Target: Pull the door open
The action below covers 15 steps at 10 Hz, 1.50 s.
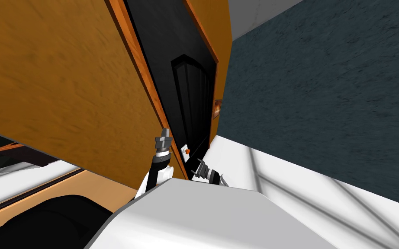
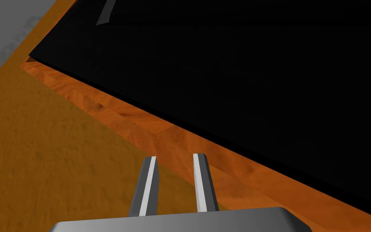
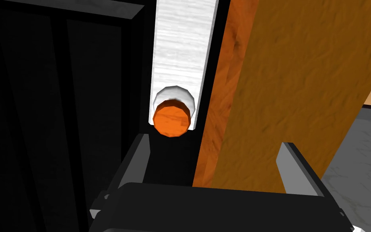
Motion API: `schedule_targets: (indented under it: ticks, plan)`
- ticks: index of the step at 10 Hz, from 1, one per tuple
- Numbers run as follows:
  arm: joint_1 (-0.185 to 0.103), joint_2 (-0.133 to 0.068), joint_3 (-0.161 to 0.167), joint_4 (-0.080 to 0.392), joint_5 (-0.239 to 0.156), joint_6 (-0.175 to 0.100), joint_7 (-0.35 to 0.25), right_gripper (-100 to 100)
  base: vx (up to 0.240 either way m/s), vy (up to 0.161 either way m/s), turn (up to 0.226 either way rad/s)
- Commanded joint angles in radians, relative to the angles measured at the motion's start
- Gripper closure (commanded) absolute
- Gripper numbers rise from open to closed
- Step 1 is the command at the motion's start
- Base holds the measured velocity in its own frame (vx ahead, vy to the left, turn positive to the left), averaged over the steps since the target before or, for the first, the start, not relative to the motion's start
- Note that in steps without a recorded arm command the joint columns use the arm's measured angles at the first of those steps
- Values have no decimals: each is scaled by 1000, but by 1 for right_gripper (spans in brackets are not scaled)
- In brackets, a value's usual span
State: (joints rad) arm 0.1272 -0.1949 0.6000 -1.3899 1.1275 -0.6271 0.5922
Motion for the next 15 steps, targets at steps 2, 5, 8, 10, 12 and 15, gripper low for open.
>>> schedule_targets:
  ticks: [2,5,8,10,12,15]
  plan:
    - [-7,6,15,5,-11,15,11,-100,-3,3,-9]
    - [-7,6,15,5,-11,15,11,-100,6,-7,22]
    - [-7,6,15,5,-11,15,11,-100,-12,13,-40]
    - [-37,20,11,28,-7,31,-1,-100,3,-24,68]
    - [-80,39,6,60,0,53,-18,-100,-21,-14,56]
    - [-167,81,-4,123,13,98,-50,-100,-6,-10,68]
